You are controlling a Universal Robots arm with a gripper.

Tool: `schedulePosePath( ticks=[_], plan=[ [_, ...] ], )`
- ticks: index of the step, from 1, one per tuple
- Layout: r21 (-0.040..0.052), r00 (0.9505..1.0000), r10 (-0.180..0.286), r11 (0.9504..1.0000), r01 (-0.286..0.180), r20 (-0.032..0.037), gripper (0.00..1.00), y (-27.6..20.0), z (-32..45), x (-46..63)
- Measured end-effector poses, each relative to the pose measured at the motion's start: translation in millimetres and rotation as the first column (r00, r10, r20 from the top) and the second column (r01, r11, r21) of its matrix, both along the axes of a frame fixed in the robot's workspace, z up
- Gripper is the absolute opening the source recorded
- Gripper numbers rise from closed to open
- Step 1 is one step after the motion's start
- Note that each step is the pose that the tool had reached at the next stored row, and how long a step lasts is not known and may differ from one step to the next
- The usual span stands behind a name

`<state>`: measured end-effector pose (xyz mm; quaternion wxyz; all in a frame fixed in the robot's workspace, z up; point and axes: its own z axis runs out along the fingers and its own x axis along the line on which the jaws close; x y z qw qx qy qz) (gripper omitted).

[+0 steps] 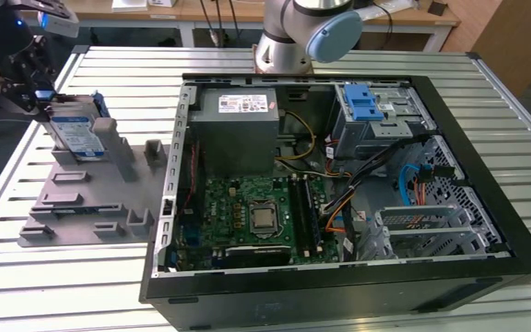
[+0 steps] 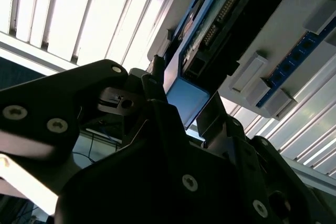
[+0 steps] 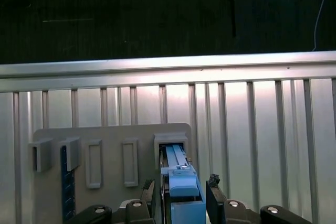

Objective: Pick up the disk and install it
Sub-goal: 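Pick up the disk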

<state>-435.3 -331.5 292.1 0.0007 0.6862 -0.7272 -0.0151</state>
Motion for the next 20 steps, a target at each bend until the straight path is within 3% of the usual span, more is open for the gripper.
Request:
schedulePosePath(
  ticks=[7,11,20],
  plan=[
    [-0.0002,1.0,0.0,1.0,0.0,-0.0035,0.51,0.0,-4.7,0.1],
    [-0.0001,1.0,0.0,1.0,0.0,-0.0033,0.37,0.0,-4.8,0.3],
    [-0.0001,0.9995,0.031,0.9995,-0.031,-0.0032,0.37,-1.9,-4.8,0.3]
  ],
)
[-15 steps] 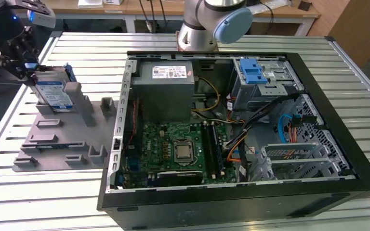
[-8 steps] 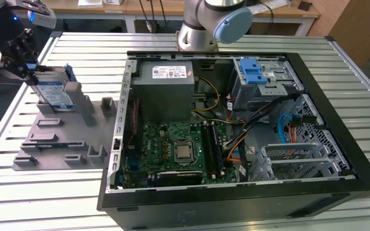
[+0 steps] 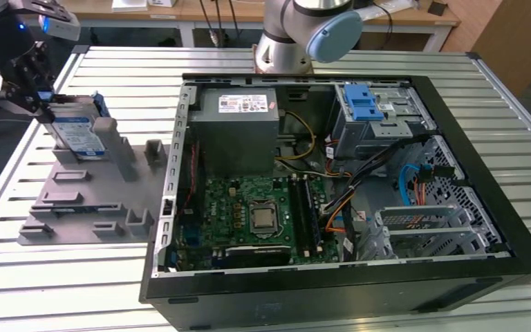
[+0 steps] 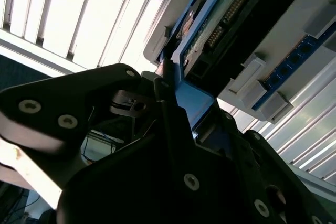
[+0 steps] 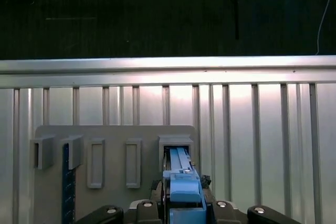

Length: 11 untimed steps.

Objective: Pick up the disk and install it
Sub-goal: 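Pick up the disk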

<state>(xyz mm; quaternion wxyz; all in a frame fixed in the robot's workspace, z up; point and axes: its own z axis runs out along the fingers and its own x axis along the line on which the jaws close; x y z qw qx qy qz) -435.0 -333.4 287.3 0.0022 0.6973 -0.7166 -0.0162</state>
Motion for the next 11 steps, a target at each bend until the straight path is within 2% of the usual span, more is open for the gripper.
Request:
schedulePosePath(
  ticks=[6,7,11],
  plan=[
    [-0.0007,1.0,0.003,1.0,-0.003,0.0001,0.38,0.1,0.2,0.0],
    [-0.0007,1.0,0.003,1.0,-0.003,0.0001,0.44,0.1,0.2,0.0],
    [-0.0009,1.0,0.003,1.0,-0.003,-0.0002,0.44,0.3,0.4,1.3]
  ],
)
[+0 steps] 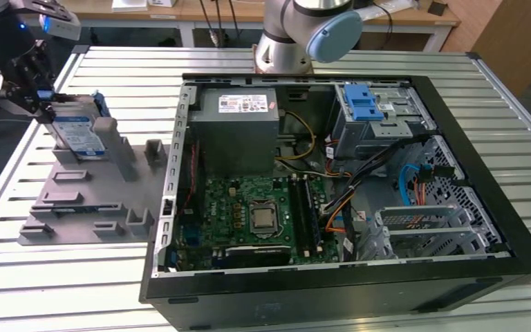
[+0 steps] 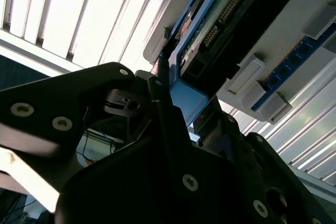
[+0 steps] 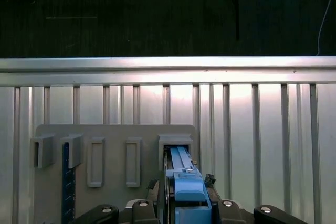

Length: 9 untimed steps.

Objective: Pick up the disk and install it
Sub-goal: 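Pick up the disk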

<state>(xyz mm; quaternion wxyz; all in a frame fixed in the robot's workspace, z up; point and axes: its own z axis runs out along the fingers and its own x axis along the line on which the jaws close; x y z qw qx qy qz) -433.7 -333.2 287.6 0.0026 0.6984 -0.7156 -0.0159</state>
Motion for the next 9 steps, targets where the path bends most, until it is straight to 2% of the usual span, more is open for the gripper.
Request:
schedulePosePath(
  ticks=[1,2,6,9],
  plan=[
    [0.0,1.0,0.0,1.0,0.0,0.0,0.43,0.0,-0.1,0.1],
    [0.0001,1.0,0.0,1.0,0.0,0.0,0.37,-0.1,-0.1,0.2],
    [0.0001,1.0,0.0,1.0,0.0,-0.0001,0.36,0.0,1.1,0.4],
    [0.0001,1.0,0.0,1.0,0.0,0.0,0.36,0.0,5.8,0.4]
  ],
)
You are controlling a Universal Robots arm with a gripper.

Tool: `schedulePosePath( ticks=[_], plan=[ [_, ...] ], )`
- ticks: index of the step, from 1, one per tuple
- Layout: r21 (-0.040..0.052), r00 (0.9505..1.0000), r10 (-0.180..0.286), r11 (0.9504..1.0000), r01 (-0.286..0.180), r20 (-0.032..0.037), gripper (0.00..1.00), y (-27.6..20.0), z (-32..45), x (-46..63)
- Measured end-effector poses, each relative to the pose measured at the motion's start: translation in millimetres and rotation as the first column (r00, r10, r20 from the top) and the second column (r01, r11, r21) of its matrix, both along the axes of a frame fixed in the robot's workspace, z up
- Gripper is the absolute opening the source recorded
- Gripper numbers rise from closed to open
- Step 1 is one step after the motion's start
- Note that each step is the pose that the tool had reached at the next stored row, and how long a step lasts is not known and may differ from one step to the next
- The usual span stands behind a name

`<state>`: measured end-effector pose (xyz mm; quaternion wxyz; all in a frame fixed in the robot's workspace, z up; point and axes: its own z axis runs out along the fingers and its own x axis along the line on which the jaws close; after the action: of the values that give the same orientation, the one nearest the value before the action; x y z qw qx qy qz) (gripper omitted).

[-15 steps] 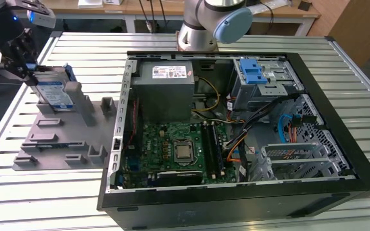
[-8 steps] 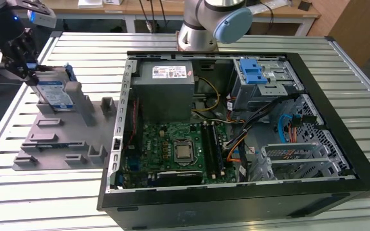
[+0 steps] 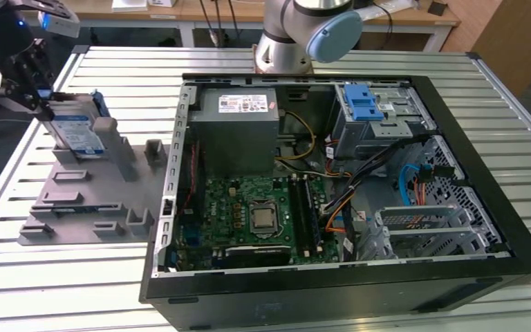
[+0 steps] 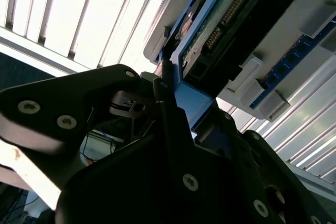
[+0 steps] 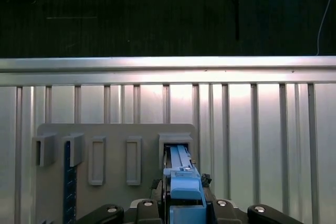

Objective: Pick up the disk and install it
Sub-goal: 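Pick up the disk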

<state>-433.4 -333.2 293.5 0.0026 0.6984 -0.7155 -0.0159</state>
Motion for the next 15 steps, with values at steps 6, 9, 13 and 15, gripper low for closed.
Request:
schedulePosePath(
  ticks=[6,9,13,15],
  plan=[
    [0.0001,1.0,0.0,1.0,0.0,0.0003,0.36,0.0,6.2,0.0],
    [0.0001,1.0,0.0,1.0,0.0,0.0002,0.36,0.0,6.3,0.0],
    [0.0003,1.0,0.0,1.0,0.0,-0.0001,0.36,0.0,6.5,-0.1],
    [0.0005,1.0,0.0,1.0,0.0,-0.0002,0.36,0.0,7.1,-0.2]
  ],
)
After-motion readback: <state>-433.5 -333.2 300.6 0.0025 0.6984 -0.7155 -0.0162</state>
